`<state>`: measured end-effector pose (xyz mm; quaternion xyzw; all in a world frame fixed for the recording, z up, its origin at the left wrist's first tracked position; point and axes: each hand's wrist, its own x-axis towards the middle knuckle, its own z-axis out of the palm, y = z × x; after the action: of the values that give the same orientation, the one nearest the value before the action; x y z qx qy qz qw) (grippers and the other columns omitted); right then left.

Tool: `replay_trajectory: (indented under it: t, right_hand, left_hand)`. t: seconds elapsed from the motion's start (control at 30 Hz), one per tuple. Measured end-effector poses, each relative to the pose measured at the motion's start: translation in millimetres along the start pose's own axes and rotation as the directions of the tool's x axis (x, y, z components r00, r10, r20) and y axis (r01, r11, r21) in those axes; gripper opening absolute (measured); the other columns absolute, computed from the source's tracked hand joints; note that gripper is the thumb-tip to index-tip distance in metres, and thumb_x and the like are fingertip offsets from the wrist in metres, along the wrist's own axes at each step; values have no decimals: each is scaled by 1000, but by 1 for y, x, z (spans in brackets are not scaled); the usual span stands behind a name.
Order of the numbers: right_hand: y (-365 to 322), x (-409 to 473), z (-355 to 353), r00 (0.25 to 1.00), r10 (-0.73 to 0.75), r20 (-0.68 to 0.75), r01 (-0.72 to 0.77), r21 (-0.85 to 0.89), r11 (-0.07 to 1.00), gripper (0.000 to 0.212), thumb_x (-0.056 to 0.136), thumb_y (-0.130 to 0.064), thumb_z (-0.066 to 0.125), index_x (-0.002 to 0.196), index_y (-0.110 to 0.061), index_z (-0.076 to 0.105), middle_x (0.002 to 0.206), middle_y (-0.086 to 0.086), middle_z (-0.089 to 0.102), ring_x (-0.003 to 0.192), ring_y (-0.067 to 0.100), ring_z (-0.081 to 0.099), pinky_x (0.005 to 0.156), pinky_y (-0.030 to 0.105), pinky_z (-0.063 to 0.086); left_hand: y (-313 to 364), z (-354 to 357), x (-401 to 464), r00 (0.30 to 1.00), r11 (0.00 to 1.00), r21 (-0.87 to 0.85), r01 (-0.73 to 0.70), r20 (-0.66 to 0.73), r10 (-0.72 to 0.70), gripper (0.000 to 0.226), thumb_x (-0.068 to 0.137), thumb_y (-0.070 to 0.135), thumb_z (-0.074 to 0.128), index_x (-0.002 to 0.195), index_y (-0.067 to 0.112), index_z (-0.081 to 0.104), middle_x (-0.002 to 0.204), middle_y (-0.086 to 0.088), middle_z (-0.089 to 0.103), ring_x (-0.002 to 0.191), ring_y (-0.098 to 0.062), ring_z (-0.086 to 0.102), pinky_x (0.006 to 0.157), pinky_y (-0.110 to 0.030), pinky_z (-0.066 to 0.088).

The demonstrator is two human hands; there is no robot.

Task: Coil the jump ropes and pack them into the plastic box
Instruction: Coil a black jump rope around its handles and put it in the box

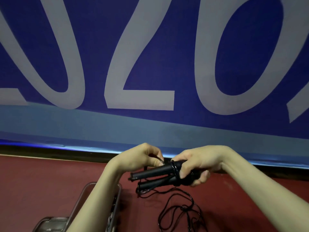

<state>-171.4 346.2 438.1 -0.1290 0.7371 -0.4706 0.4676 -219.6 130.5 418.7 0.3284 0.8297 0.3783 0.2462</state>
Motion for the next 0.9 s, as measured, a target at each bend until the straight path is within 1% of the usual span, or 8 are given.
replay_trajectory:
  t: [0.07, 0.13, 0.3, 0.47, 0.6, 0.7, 0.8, 0.9]
  right_hand:
    - [-10, 3, 2, 984, 150, -98, -171, -259, 951, 10, 87, -14, 60, 91, -17, 51, 64, 7, 52, 44, 11, 47, 37, 17, 32]
    - [-18, 8, 5, 956, 183, -229, -265, -413, 871, 10, 89, -16, 60, 91, -17, 51, 64, 2, 56, 50, 13, 52, 44, 21, 38]
    - [-13, 22, 13, 852, -12, -523, -351, -588, 728, 21, 86, -31, 57, 90, -14, 45, 84, 7, 66, 60, 21, 54, 54, 29, 39]
    - [4, 27, 17, 719, -197, -666, -312, -563, 765, 19, 94, -28, 48, 97, -15, 36, 74, 3, 43, 61, 17, 39, 51, 32, 30]
    - [21, 33, 20, 575, -283, -767, -164, -448, 879, 18, 95, -27, 49, 93, -22, 32, 71, 3, 48, 56, 17, 42, 52, 34, 33]
    - [19, 31, 20, 496, -269, -826, 142, -228, 963, 22, 95, -19, 54, 87, -19, 34, 69, 5, 49, 48, 13, 38, 47, 30, 32]
    - [6, 21, 23, 494, -225, -840, 421, 4, 907, 18, 95, -12, 57, 92, -12, 39, 69, 8, 51, 43, 10, 38, 39, 22, 28]
    - [-7, 9, 27, 503, -259, -824, 587, 106, 802, 12, 95, -10, 54, 99, -9, 43, 65, 9, 53, 42, 13, 37, 37, 20, 23]
  left_hand:
    - [1, 3, 3, 999, 997, 68, 35, 2, -35, 9, 84, 22, 73, 77, 25, 68, 74, 14, 65, 71, 0, 56, 73, -17, 43]
    - [3, 5, 5, 995, 985, 158, 74, -76, -63, 8, 83, 27, 74, 79, 24, 69, 75, 10, 65, 69, -1, 54, 70, -16, 42]
    - [11, 6, 10, 949, 916, 361, 176, -310, -60, 9, 87, 24, 63, 80, 19, 66, 76, 0, 65, 65, -13, 58, 56, -21, 42]
    - [16, 3, 8, 929, 962, 166, 217, -339, -151, 17, 96, 29, 53, 90, 17, 64, 70, 2, 63, 55, -12, 53, 55, -23, 43]
    - [23, 4, 4, 929, 980, 47, 194, -330, -168, 35, 99, 32, 51, 81, 6, 65, 59, -1, 59, 43, -9, 48, 48, -17, 38]
    - [33, 5, 0, 952, 986, -116, 120, -267, -147, 39, 101, 32, 48, 77, 6, 64, 57, -1, 55, 42, -8, 45, 46, -15, 37]
    - [42, 4, -5, 970, 963, -270, 18, -227, -82, 35, 101, 31, 46, 78, 9, 59, 56, 4, 53, 47, -9, 45, 51, -14, 38]
    - [49, -1, -10, 973, 942, -327, -81, -231, 4, 36, 101, 32, 45, 77, 9, 60, 60, 0, 53, 53, -12, 47, 58, -15, 40]
